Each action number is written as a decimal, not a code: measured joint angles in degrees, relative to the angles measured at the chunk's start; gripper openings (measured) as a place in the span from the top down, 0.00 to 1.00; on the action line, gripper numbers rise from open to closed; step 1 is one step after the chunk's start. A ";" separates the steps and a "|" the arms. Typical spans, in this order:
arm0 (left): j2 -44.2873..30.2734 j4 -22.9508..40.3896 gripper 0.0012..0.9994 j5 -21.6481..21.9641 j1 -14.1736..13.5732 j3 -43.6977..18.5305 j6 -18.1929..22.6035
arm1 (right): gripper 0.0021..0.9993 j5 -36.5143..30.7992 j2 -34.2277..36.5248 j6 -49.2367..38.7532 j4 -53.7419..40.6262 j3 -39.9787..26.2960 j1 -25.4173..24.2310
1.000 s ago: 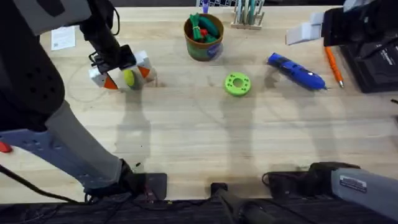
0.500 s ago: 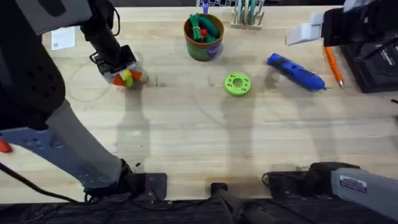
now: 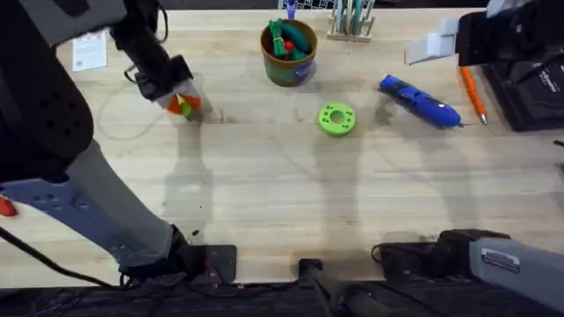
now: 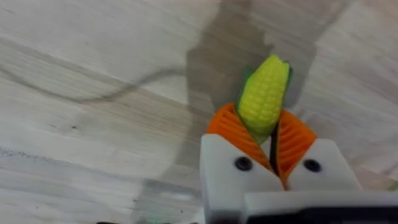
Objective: Pick up the gripper from the table and insert it into the empty holder that is missing its gripper. Then pick up a screw, insert it into the mounting hole, and use the screwdriver to tighten it. Finally, clean up the table by picking up the vegetable and placing it into the bucket.
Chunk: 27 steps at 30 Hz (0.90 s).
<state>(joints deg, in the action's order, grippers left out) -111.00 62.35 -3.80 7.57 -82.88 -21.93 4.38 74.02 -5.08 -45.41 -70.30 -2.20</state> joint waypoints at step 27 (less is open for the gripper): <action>-3.79 -11.02 0.97 -5.39 -26.49 -28.52 5.03 | 0.01 0.02 0.00 0.00 0.13 0.00 0.00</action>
<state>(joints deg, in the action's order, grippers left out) -114.79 51.33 -9.19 -18.92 -111.39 -16.91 4.40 74.02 -5.08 -45.28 -70.30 -2.20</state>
